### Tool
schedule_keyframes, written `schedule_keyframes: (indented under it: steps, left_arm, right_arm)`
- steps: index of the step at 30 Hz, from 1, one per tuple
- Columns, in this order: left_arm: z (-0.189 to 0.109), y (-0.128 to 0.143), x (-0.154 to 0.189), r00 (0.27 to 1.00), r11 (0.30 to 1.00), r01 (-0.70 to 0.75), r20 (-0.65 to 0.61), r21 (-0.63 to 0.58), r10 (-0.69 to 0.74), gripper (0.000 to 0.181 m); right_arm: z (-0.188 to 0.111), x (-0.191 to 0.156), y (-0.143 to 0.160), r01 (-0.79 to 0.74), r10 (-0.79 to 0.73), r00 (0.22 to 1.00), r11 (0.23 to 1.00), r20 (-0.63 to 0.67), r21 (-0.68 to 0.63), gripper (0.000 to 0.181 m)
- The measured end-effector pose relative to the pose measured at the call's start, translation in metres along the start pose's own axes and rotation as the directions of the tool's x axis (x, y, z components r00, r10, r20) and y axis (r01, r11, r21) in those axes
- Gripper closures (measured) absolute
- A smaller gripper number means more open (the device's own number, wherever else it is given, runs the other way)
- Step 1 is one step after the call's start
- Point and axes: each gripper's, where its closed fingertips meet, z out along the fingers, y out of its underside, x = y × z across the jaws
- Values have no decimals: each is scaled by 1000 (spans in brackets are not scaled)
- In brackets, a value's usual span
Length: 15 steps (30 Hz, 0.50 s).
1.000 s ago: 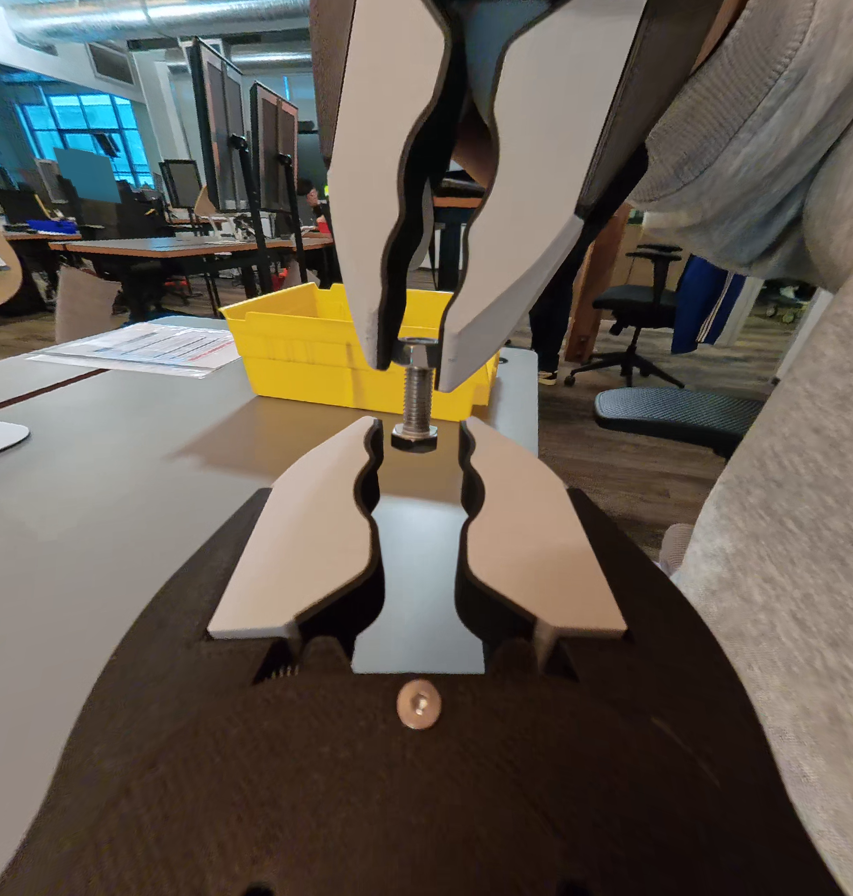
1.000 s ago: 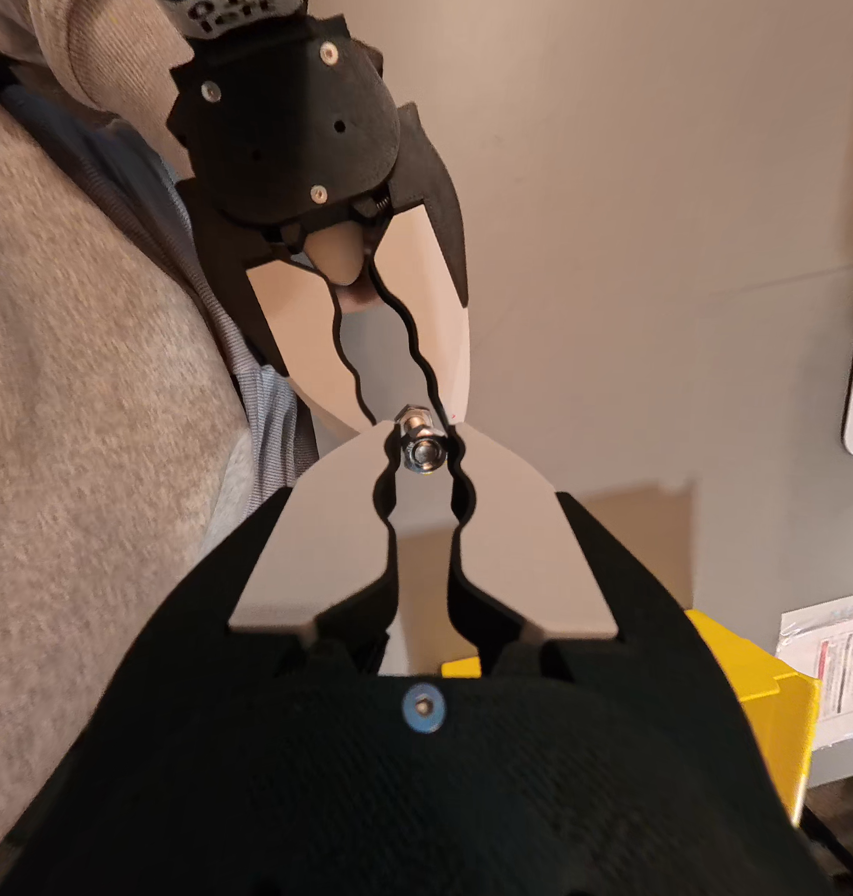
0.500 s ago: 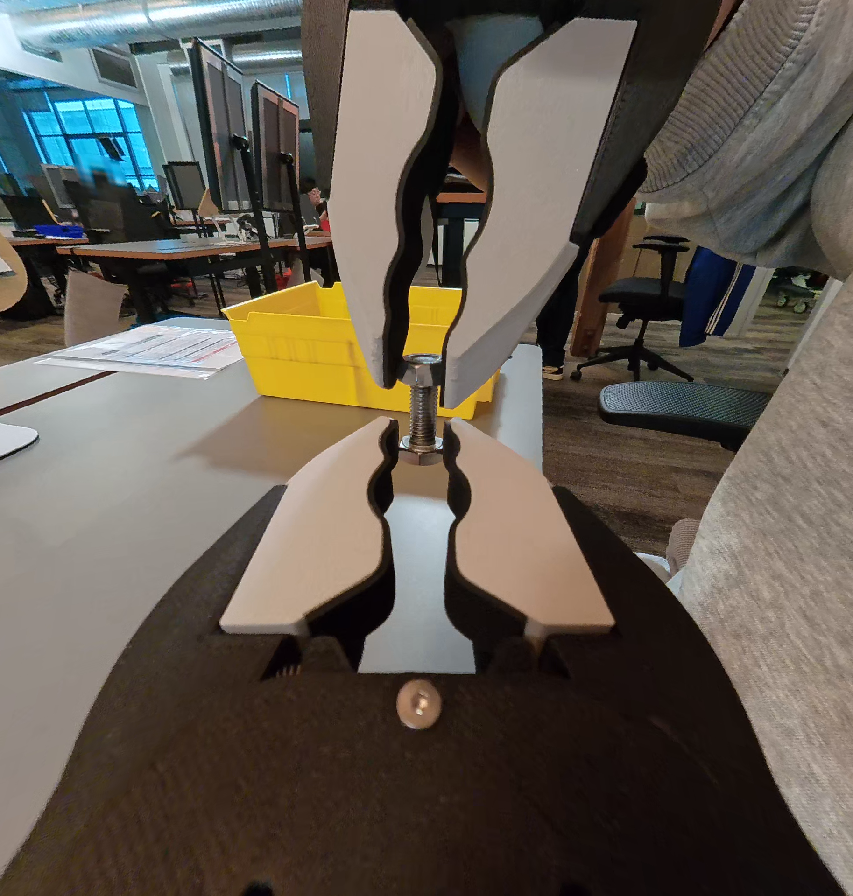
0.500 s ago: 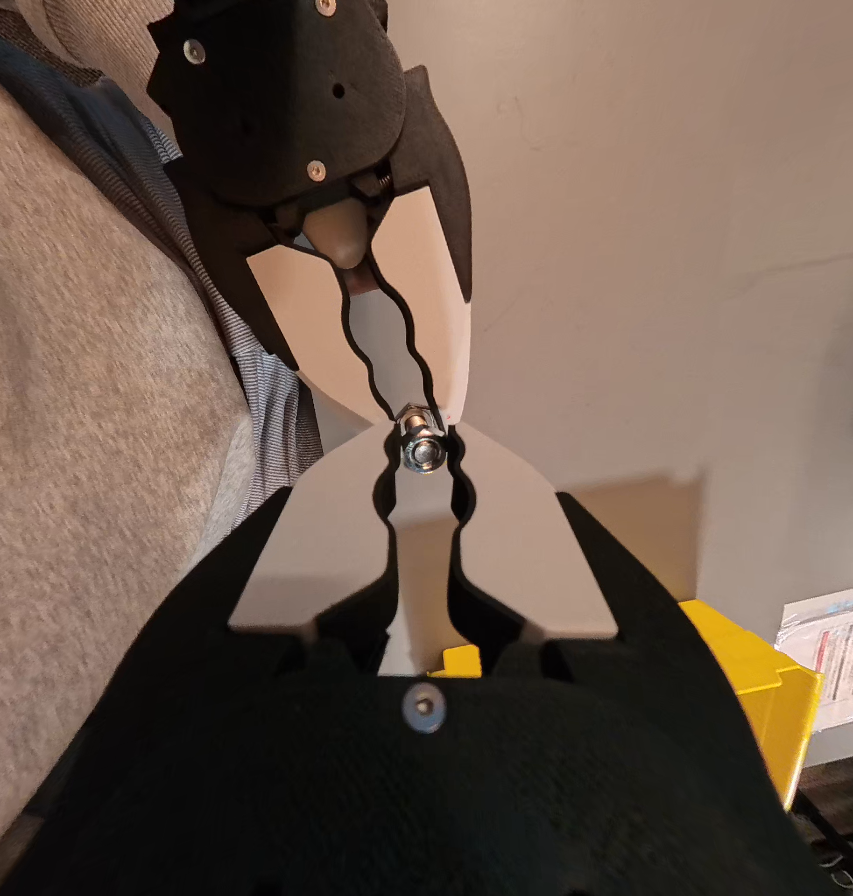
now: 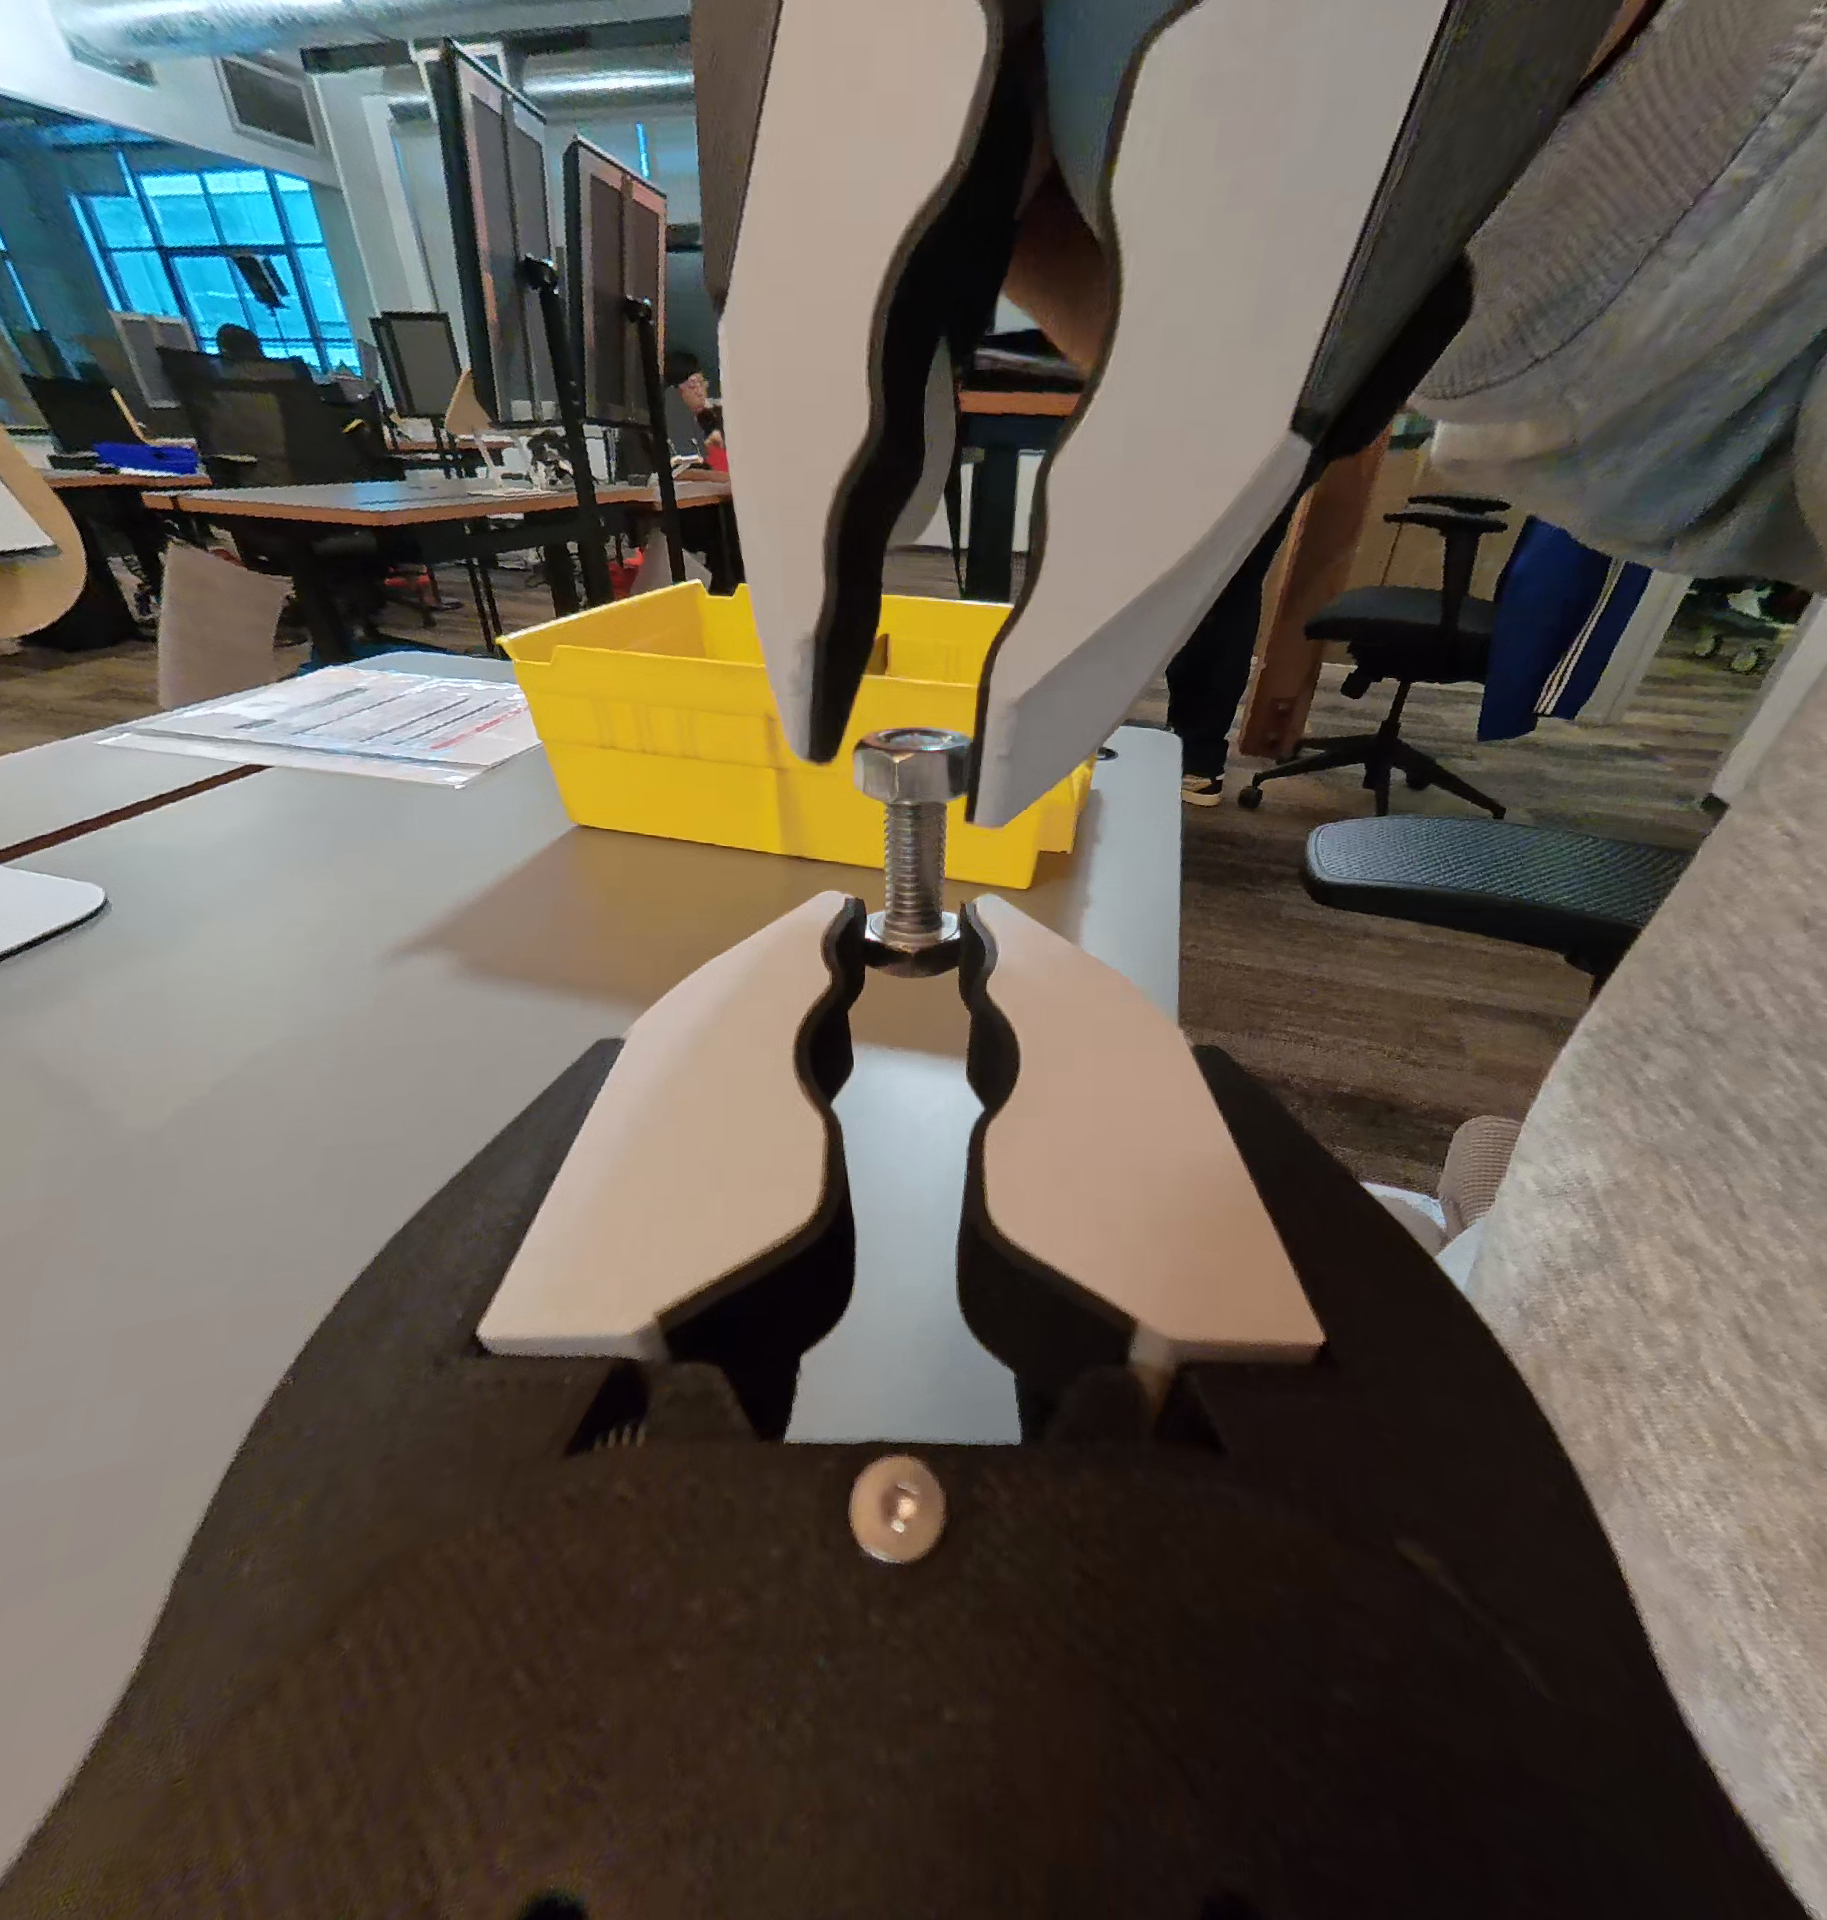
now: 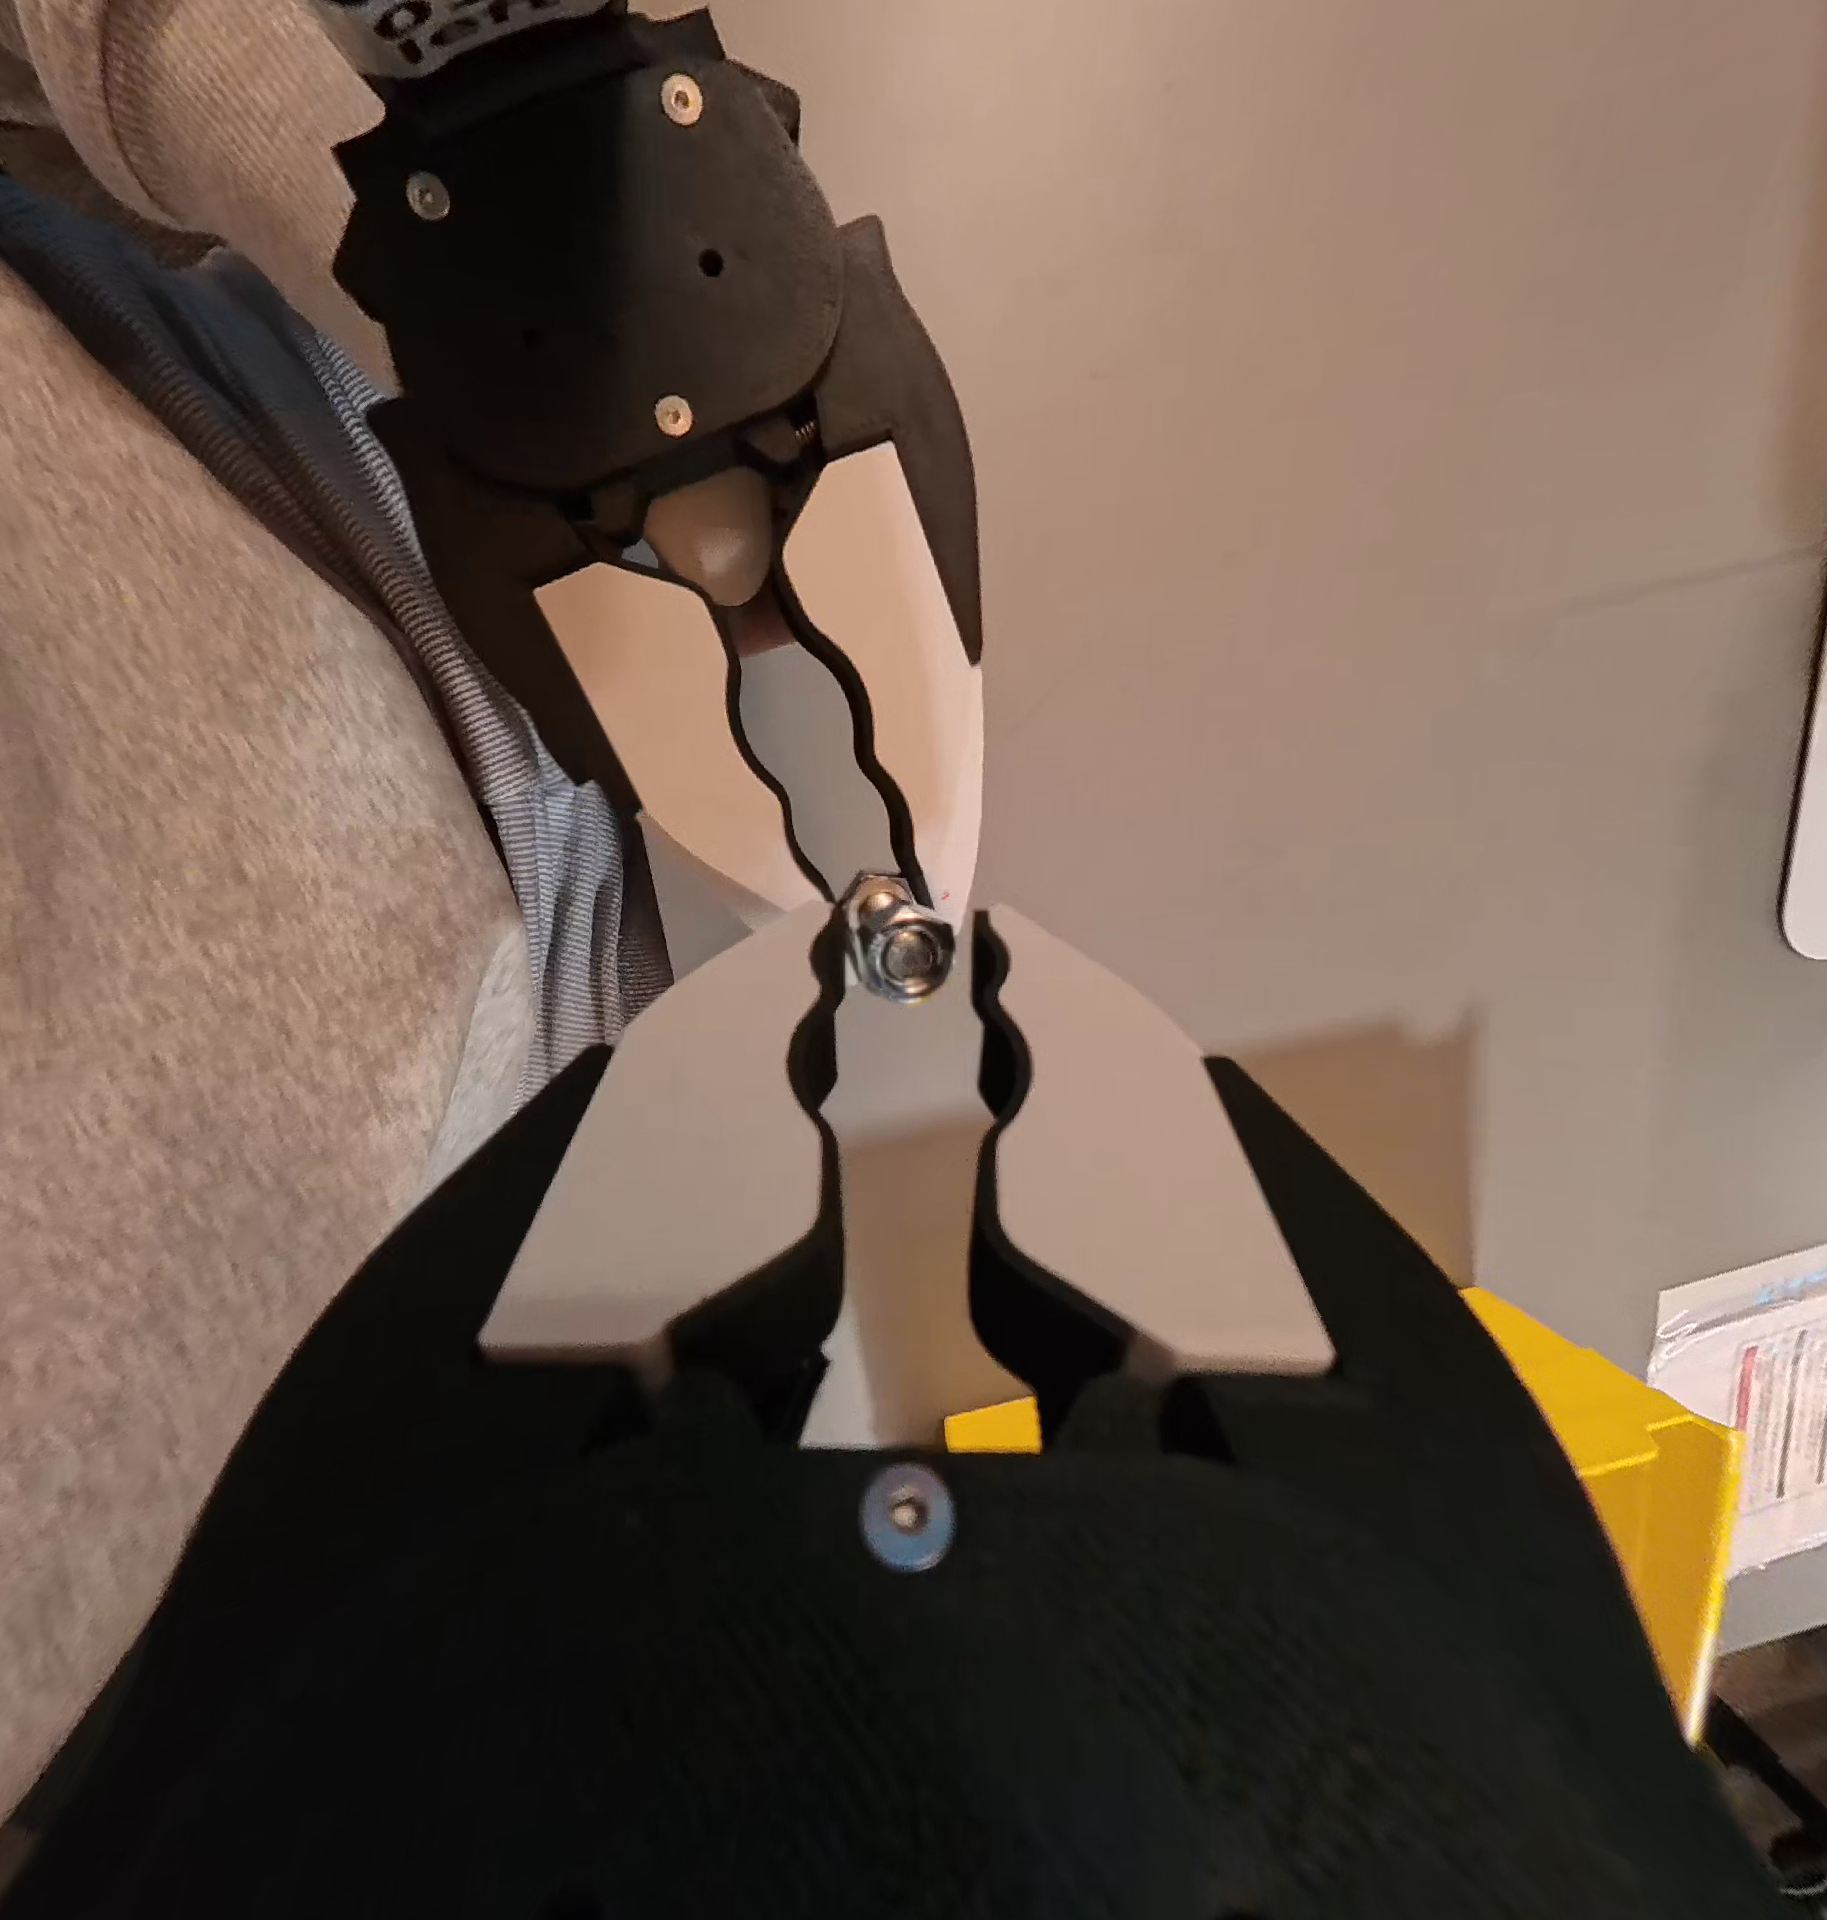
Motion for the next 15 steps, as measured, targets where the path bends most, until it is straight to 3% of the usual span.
schedule_keyframes:
  steps: [9,15]
  left_arm:
    - [0,0,-1,1000,1000,-9,17,-2,9,163]
    - [0,2,1,1000,1000,-3,-1,-4,3,163]
  right_arm:
    - [2,0,12,-103,104,994,994,39,-27,160]
    - [3,-2,12,-81,84,994,996,67,-37,163]
